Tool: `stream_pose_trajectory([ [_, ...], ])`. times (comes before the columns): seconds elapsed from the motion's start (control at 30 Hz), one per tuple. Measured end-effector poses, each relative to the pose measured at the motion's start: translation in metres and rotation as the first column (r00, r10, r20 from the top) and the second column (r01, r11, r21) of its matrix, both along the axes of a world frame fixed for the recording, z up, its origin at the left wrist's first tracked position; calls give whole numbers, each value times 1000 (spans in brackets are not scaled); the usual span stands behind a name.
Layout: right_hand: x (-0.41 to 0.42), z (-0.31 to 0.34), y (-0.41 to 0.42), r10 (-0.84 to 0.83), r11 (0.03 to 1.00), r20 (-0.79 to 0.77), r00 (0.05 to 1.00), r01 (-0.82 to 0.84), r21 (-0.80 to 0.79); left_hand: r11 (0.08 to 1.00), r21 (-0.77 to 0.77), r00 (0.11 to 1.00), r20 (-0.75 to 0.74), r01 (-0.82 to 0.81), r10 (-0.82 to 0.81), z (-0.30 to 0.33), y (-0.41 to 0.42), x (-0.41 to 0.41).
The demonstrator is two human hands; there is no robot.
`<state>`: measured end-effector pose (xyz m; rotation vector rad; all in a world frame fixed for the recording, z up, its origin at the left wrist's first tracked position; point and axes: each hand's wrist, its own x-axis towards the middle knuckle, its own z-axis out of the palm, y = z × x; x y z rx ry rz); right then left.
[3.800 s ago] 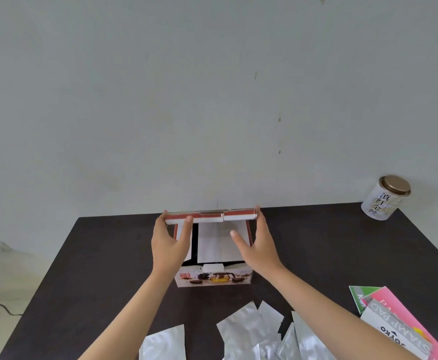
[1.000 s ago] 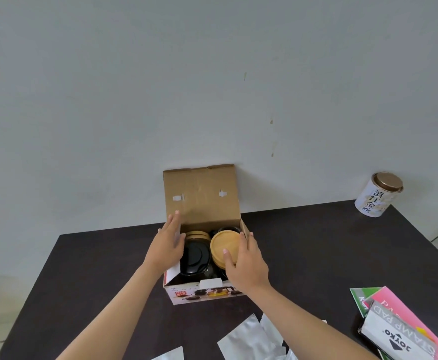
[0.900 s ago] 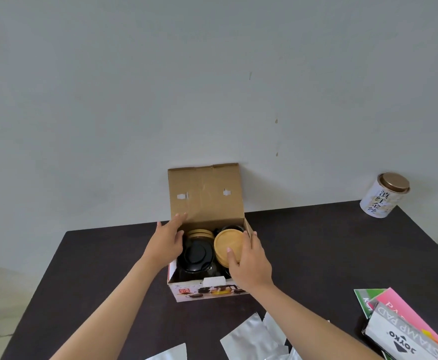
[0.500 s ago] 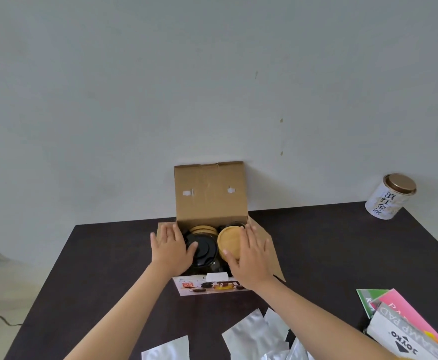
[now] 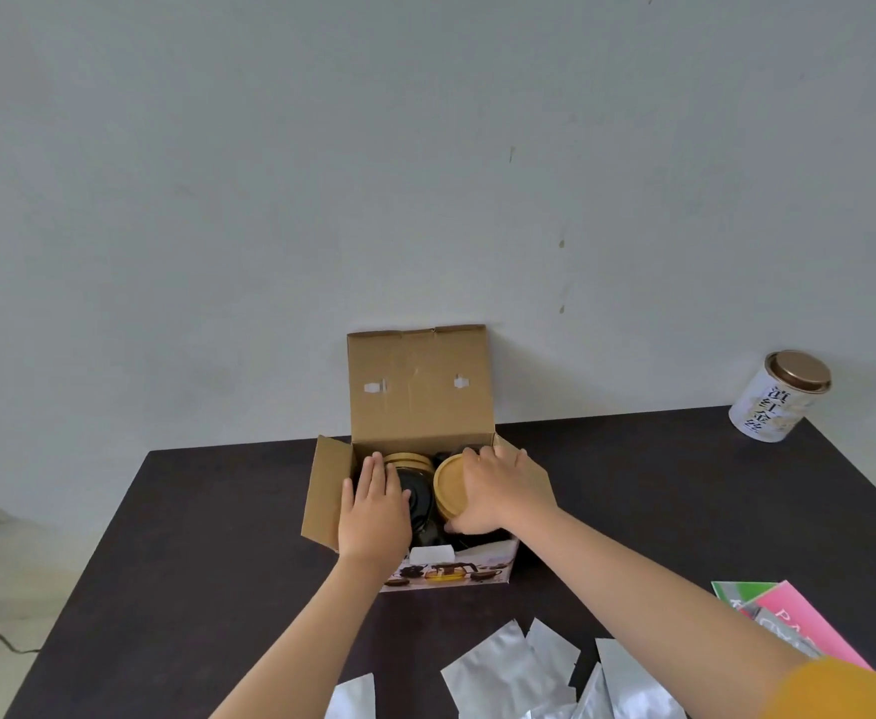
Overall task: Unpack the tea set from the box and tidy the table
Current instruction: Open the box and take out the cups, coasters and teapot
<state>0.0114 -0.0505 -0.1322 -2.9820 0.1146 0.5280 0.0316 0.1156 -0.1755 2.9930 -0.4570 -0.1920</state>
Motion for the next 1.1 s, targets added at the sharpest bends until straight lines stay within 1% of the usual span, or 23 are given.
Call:
stream_pose_trajectory([
  [0.07,3,7,2,26,999,-10,1000,-27,-27,997,-76,999,-38,-25,22,-2,-2,-2],
  [0.13,3,11,2,38,999,13,999,-37,-27,991,-131,999,-37,-29,24,-4,0,-4],
  [0.33,1,8,-4,5,998,93,996,-11,64,989,-149,999,-37,-5,-1,-4,3,-7],
  [0.4,-1,8,-7,-34,989,131,991,15,144,988,-156,999,-43,0,-7,-3,3,-7],
  [0.47,-3,12,-11,-125,956,159,979,76,283,986,-167,999,-50,2,-11,-4,4,-7],
  [0.57,-4,25,-24,-310,830,165,936,182,528,987,-162,999,-43,1,-8,-6,4,-8],
  [0.63,-5,31,-42,-407,758,178,896,223,613,988,-152,1000,-28,-6,2,-7,3,-9],
  [0.67,-7,32,-54,-442,740,184,878,241,628,990,-143,1000,-28,-16,12,-7,2,-9],
  [0.77,-13,20,-95,-511,747,192,838,323,581,995,-73,996,-51,-71,68,-3,-6,-11],
  [0.9,-26,-17,-152,-552,787,169,816,444,428,980,30,979,-54,-195,196,6,-28,-17],
  [1.0,-34,-45,-191,-566,798,131,814,500,338,959,13,959,-27,-282,282,7,-40,-22],
  [1.1,-38,-70,-223,-581,796,99,808,539,275,955,2,955,13,-297,297,3,-41,-24],
])
